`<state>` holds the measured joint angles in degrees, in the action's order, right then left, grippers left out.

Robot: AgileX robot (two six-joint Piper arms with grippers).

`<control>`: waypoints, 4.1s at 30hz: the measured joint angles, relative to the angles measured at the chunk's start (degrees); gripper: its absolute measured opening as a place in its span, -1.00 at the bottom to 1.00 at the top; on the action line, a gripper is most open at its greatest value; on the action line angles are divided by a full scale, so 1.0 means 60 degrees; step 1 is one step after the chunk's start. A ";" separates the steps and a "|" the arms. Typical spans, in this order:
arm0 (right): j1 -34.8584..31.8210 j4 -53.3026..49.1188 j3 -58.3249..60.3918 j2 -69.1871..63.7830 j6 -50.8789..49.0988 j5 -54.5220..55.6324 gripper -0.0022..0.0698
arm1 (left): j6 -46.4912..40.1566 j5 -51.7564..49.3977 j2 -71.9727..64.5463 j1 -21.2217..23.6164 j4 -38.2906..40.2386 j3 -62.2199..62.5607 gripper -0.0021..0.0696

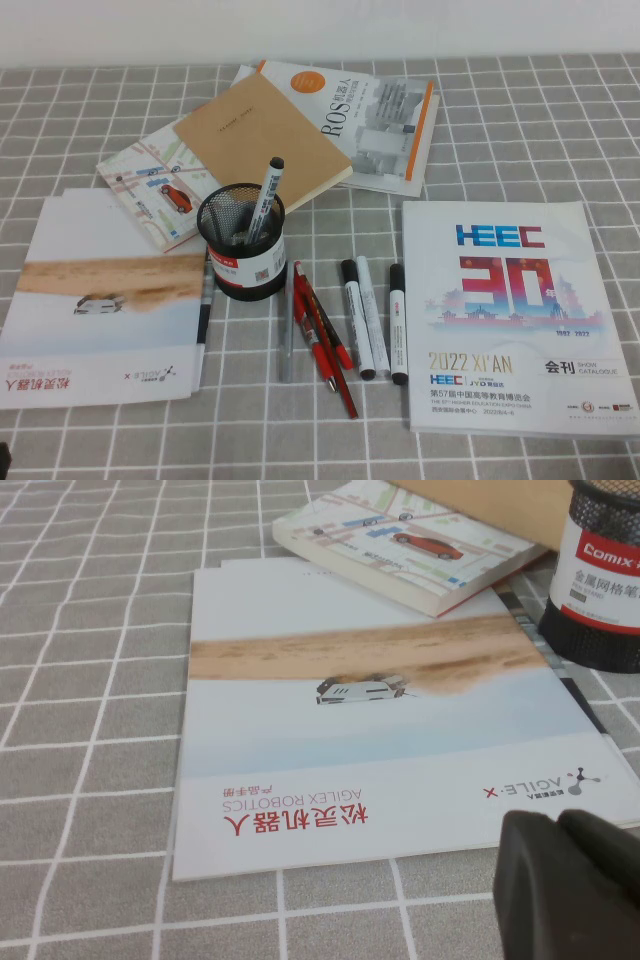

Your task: Put the pen into the pen holder

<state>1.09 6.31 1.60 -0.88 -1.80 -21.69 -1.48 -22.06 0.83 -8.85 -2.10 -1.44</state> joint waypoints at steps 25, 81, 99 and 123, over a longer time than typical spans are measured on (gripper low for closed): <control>0.0000 -0.0014 0.0000 0.0000 0.0000 0.0000 -0.97 | 0.0000 0.0000 0.0000 0.0000 0.0219 0.0000 -0.95; 0.0000 0.5461 -0.8088 -0.7177 0.2653 -0.5071 -0.97 | 0.0000 0.0000 0.0000 0.0000 0.0674 0.0000 -0.95; 0.5712 -0.0634 -1.4083 -1.5074 -0.0907 -0.8039 -0.97 | 0.0000 0.0000 0.0000 0.0000 0.0674 0.0000 -0.95; 0.7737 -0.0544 -1.8202 -2.0555 -0.3769 -0.6739 -0.25 | 0.0000 0.0000 0.0000 0.0000 0.0674 0.0000 -0.95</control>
<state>47.51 3.05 -107.61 -124.21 -24.42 -62.12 -1.48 -22.06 0.83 -8.85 1.94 -1.44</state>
